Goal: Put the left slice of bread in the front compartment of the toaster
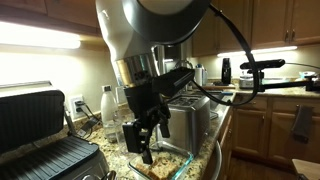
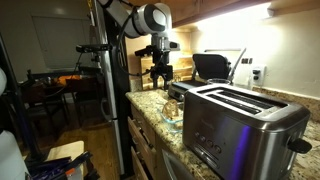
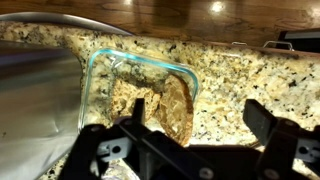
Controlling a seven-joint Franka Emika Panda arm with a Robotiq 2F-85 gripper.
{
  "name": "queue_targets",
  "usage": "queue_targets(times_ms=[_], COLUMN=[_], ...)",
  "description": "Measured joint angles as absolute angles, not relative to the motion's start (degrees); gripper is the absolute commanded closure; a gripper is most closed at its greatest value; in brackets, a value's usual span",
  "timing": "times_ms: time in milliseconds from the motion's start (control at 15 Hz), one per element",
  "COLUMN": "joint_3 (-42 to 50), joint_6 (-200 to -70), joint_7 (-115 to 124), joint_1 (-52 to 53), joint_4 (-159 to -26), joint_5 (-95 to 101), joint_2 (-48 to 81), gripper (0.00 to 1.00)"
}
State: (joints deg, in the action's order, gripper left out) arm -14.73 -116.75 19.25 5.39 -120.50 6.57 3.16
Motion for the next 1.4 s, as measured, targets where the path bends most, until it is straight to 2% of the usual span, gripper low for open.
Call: queue_targets(times_ms=[1267, 1333, 1400], joint_3=[-8.79, -8.63, -8.49], joint_6=[-117.13, -117.13, -117.13], joint_7=[19.25, 19.25, 19.25], joint_1=[9.13, 9.19, 9.26], joint_4=[-107.12, -106.95, -106.85], joint_5=[7.32, 7.31, 7.31], joint_2=[20.78, 21.03, 21.23], gripper=[0.00, 0.25, 0.26])
